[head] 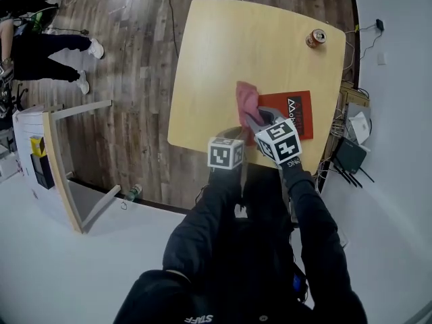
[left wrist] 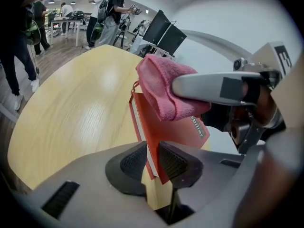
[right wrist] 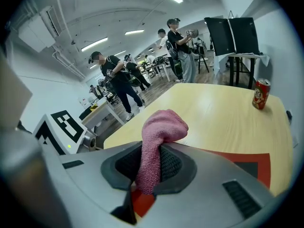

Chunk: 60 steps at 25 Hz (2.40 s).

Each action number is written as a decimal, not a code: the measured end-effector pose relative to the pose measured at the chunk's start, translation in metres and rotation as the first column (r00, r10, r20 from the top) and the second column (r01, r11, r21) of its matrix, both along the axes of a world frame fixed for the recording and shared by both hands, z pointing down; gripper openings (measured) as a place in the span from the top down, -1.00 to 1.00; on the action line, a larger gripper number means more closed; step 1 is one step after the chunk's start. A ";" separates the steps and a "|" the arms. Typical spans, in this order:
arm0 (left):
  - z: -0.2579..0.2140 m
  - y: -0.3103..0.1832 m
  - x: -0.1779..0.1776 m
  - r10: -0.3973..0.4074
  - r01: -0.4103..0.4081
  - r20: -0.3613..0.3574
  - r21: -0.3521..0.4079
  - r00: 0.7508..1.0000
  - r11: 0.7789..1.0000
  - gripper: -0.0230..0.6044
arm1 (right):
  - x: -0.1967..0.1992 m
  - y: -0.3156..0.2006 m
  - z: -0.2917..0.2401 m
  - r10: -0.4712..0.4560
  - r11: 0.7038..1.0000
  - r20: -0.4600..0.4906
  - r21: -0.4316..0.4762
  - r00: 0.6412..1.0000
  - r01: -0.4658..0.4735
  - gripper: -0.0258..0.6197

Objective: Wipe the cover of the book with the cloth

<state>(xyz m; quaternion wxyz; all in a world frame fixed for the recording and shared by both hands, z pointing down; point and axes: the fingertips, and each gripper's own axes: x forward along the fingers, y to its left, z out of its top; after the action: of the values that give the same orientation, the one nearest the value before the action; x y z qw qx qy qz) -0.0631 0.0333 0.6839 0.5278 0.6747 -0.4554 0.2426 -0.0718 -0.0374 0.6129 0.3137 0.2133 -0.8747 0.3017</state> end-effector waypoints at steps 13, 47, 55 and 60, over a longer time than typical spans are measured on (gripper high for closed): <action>0.001 0.003 0.001 -0.004 0.004 -0.002 -0.024 1.000 1.000 0.61 | 0.002 0.000 0.049 -0.075 0.995 -0.117 -0.071 0.990 0.067 0.68; 0.002 0.003 0.001 -0.015 0.016 0.039 -0.040 0.999 0.999 0.61 | 0.162 -0.052 0.052 0.148 0.988 -0.216 -0.003 0.965 -0.152 0.68; 0.003 0.002 0.001 -0.017 0.019 0.046 -0.038 0.999 0.999 0.61 | 0.185 -0.059 0.033 0.189 0.982 -0.183 0.022 0.965 -0.189 0.68; 0.001 0.003 0.002 -0.011 0.012 0.044 -0.038 0.999 0.999 0.61 | 0.152 -0.046 -0.002 0.132 0.990 -0.109 0.066 0.985 -0.125 0.68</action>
<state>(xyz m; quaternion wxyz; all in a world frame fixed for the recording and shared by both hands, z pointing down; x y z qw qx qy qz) -0.0611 0.0367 0.6850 0.5321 0.6563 -0.4659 0.2628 0.0806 -0.0838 0.6112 0.3364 0.2951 -0.8484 0.2828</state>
